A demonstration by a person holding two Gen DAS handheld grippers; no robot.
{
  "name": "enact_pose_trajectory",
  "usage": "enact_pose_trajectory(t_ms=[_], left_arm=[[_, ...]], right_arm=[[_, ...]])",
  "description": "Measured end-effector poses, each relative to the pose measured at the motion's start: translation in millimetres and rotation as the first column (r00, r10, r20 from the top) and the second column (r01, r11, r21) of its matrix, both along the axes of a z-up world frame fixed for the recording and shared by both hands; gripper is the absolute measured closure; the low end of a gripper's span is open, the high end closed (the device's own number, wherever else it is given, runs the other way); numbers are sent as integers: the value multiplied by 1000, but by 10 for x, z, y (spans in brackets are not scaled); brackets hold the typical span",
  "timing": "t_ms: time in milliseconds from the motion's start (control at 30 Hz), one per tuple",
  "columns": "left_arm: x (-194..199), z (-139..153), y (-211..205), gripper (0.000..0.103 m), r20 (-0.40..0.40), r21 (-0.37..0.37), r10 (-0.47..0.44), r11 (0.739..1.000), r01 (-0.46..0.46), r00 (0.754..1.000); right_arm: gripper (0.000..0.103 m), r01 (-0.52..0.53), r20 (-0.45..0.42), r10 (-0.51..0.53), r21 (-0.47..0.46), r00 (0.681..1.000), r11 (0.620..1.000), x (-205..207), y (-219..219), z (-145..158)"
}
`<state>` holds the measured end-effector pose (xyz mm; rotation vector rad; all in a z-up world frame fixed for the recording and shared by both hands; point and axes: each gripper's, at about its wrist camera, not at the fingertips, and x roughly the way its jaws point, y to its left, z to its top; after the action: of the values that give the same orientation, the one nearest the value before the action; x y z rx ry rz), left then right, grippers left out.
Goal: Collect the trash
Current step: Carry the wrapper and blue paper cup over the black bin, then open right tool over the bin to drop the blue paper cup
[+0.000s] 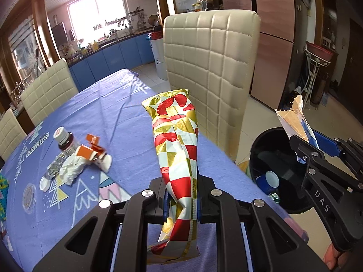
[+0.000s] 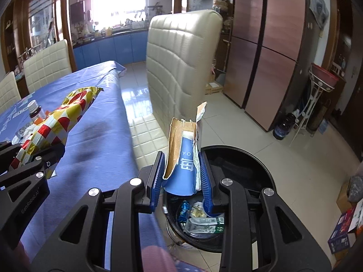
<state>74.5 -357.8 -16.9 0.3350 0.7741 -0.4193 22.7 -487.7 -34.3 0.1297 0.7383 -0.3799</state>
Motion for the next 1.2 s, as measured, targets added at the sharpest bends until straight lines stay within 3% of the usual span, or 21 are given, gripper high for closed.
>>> enact_pose_trajectory(t_ms=[667, 867, 933, 967, 1000, 1200], left_arm=[[-31, -81, -653, 87, -22, 11, -83, 996, 84, 996], [-14, -100, -673, 87, -26, 17, -84, 996, 85, 996], [2, -99, -681, 87, -28, 16, -82, 996, 83, 996], [3, -98, -682, 87, -28, 16, -82, 996, 83, 996], [-1, -99, -685, 87, -27, 17, -82, 996, 83, 996], [-11, -113, -735, 87, -33, 20, -95, 995, 96, 995]], right_arm=[[68, 101, 27, -101, -22, 995, 995, -103, -587, 75], [64, 85, 38, -86, 37, 996, 996, -99, -689, 44], [56, 86, 25, -87, 54, 996, 995, -92, -715, 11], [36, 92, 36, -95, 57, 995, 994, -105, -726, 5], [29, 102, 53, -104, 49, 993, 994, -128, -726, 11], [29, 138, 49, -139, 36, 989, 990, -196, -795, -3]])
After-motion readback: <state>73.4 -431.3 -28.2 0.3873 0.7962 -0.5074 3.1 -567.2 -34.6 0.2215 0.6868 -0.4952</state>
